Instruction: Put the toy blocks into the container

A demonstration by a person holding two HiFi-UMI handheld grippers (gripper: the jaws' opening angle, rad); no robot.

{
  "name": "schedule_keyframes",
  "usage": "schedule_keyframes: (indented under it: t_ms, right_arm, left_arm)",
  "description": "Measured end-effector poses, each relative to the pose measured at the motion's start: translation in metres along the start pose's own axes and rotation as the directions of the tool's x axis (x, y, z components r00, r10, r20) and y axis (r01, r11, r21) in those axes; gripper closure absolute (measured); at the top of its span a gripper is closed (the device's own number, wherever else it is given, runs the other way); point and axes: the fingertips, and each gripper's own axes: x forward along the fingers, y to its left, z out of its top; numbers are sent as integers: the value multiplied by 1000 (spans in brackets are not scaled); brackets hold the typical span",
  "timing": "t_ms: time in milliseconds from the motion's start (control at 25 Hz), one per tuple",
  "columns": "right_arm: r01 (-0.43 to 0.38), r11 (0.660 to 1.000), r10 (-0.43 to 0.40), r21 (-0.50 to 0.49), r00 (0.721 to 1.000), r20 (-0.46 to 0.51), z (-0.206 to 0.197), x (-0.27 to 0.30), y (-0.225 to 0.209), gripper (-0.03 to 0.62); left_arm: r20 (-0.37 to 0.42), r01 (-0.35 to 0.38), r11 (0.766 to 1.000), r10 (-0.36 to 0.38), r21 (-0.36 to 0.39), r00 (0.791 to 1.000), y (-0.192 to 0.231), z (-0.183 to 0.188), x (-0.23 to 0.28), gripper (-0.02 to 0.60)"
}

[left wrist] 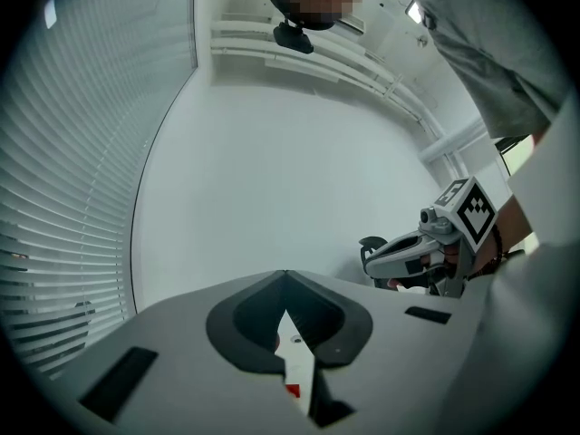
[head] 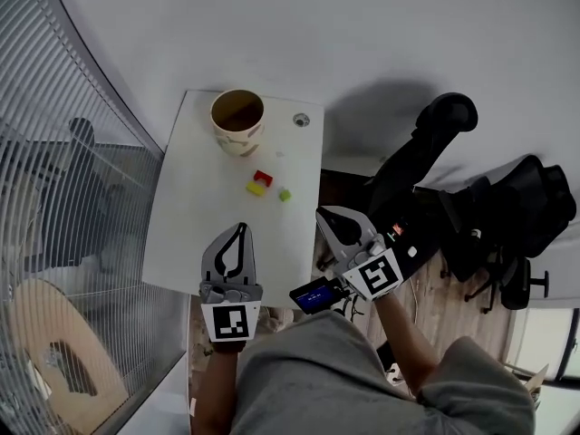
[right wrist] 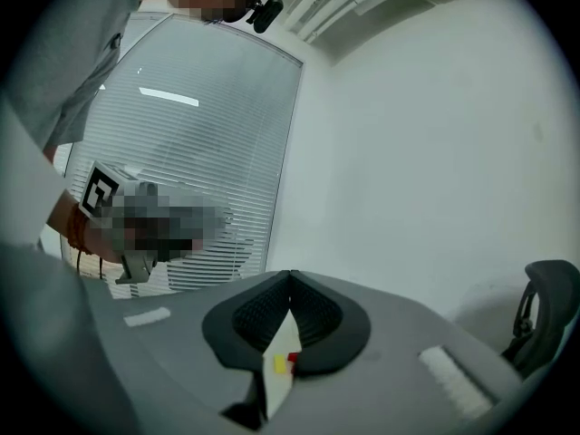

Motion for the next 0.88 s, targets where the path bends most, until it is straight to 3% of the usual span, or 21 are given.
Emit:
schedule_keyframes:
  t_ms: [200, 400, 560, 680, 880]
  right_arm:
    - [-50, 999, 50, -14, 999, -12, -17, 16, -10, 583]
    - [-110, 994, 110, -28, 994, -24, -25, 34, -16, 583]
    - [-155, 987, 154, -28, 988, -30, -34, 49, -23, 583]
    - [-191, 981, 190, -37, 981, -46, -43, 59, -26, 583]
    - [-240, 969, 236, -50, 968, -81, -59, 74, -27, 583]
  left_arm:
    - [-11, -32, 999, 32, 3, 999, 3, -10, 11, 574]
    - [-11, -41, 998, 41, 52, 999, 6, -10, 20, 574]
    - [-57, -99, 994, 96, -40, 994, 13, -21, 20, 574]
    - [-53, -105, 994, 105, 10, 993, 19, -20, 23, 574]
    - [-64, -153, 988, 151, -35, 987, 29, -27, 27, 574]
